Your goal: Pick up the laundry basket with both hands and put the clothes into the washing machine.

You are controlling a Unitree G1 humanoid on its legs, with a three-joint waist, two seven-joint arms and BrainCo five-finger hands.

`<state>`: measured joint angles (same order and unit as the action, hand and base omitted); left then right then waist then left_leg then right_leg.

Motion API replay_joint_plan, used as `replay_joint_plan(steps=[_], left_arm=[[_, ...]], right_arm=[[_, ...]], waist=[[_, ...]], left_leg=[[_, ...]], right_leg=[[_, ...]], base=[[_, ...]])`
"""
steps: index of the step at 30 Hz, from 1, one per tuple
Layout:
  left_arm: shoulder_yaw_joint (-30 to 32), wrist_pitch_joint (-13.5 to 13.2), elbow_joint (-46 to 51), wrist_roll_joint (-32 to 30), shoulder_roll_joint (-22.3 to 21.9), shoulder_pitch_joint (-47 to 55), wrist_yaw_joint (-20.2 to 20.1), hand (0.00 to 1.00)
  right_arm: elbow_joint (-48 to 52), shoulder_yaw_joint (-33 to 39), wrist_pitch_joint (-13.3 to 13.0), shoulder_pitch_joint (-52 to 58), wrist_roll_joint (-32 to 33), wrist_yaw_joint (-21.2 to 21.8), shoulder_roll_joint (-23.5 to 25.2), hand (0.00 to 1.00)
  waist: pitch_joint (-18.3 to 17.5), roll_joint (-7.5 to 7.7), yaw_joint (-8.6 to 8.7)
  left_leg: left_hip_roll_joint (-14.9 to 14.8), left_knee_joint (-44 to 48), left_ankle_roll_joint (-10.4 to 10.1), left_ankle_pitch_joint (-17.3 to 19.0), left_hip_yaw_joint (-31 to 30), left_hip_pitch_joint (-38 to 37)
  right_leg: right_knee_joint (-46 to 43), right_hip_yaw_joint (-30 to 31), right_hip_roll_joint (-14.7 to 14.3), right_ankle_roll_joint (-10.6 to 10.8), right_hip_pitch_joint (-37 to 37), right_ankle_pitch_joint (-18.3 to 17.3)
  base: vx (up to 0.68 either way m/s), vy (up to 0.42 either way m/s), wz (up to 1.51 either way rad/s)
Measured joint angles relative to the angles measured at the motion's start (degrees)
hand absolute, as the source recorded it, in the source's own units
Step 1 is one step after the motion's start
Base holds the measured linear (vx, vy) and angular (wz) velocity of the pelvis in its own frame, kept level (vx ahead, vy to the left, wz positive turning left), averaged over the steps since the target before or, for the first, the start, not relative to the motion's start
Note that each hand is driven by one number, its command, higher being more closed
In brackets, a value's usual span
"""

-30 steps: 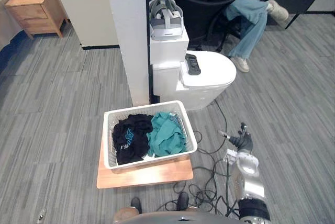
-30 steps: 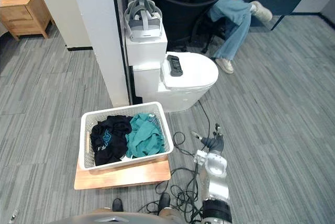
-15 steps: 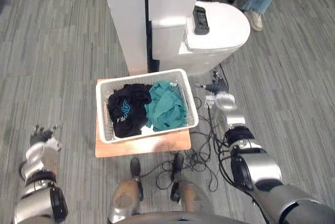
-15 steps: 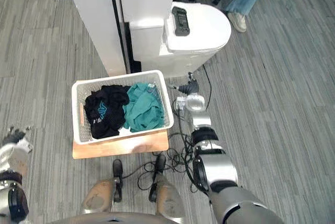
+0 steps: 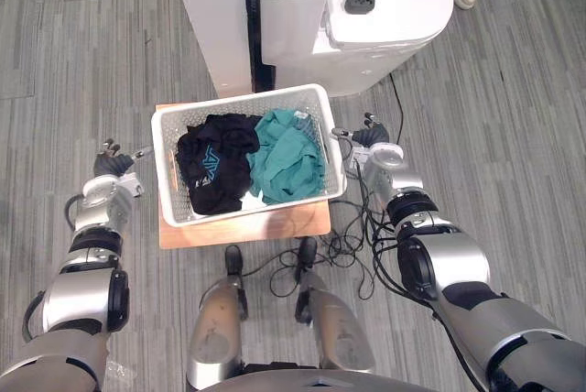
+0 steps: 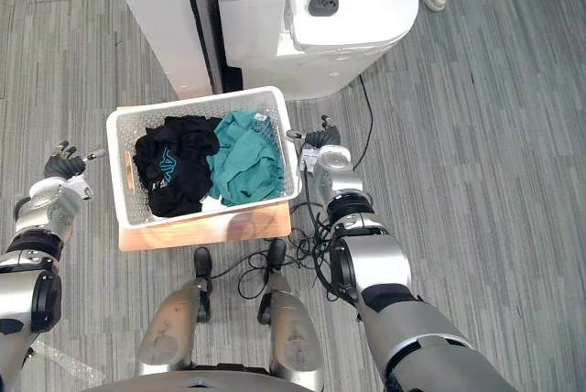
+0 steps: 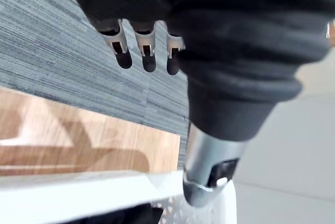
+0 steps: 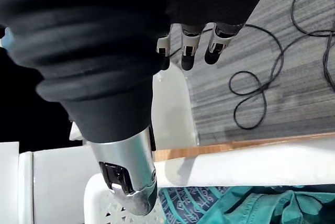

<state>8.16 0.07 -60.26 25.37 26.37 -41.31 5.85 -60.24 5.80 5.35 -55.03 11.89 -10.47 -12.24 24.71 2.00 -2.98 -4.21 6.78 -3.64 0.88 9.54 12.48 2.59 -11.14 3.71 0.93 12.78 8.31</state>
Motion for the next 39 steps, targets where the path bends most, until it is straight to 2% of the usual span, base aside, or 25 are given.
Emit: replay_joint_plan(steps=[5,16,17,18,30,39], left_arm=[[-5.03,0.23,0.02,-1.5,-4.07,-1.49,0.5,0.0],[-7.29,1.18,0.07,-3.34,-6.24,-1.64,2.29,0.0],[-7.3,1.23,0.08,-3.7,-6.81,-1.64,2.44,0.0],[-7.3,1.25,0.07,-3.73,-6.92,-1.64,2.57,1.0],[-9.18,1.56,-0.78,-4.08,-7.02,-1.37,3.98,1.0],[-10.81,2.55,-0.76,-5.39,-7.27,0.0,3.94,1.0]], right_arm=[[-3.68,-0.01,0.09,-0.56,-0.94,0.43,1.57,0.0],[-3.77,-3.52,0.1,-1.18,-5.83,1.86,2.61,0.0],[-3.76,-3.55,0.09,-1.24,-7.17,1.87,2.55,1.0],[-3.76,-3.69,0.07,-1.27,-7.84,1.87,2.54,1.0],[-3.26,-9.65,-0.59,-1.61,-20.18,2.9,0.17,1.0],[-3.04,-9.62,-0.87,1.36,-20.46,2.9,0.34,1.0]], waist=[[0.41,-0.34,0.68],[0.99,-1.39,1.19],[1.08,-1.55,1.26],[1.13,-1.65,1.28],[1.0,-2.14,1.84],[0.72,-2.59,2.16]], left_leg=[[0.11,-0.09,0.02,-0.44,0.48,0.95],[0.47,-1.97,0.22,-1.21,2.89,0.47],[0.54,-2.04,0.28,-1.28,2.89,0.47],[0.58,-2.07,0.3,-1.31,2.89,0.47],[1.6,-6.19,0.6,-4.07,2.3,0.03],[1.8,-8.07,0.57,-5.08,2.16,-2.01]], right_leg=[[-0.47,1.1,0.07,0.0,1.39,0.01],[-1.01,3.41,0.25,0.08,3.24,0.37],[-1.0,3.41,0.3,0.13,3.26,0.41],[-1.0,3.41,0.33,0.14,3.27,0.42],[-1.0,2.61,1.03,0.69,4.38,0.79],[-0.94,2.52,1.05,0.8,3.11,0.85]], base=[[0.01,0.011,-0.02],[0.01,0.014,-0.09],[0.0,0.0,0.0],[0.0,0.0,0.0],[0.01,0.005,0.03],[0.01,0.002,0.0]])
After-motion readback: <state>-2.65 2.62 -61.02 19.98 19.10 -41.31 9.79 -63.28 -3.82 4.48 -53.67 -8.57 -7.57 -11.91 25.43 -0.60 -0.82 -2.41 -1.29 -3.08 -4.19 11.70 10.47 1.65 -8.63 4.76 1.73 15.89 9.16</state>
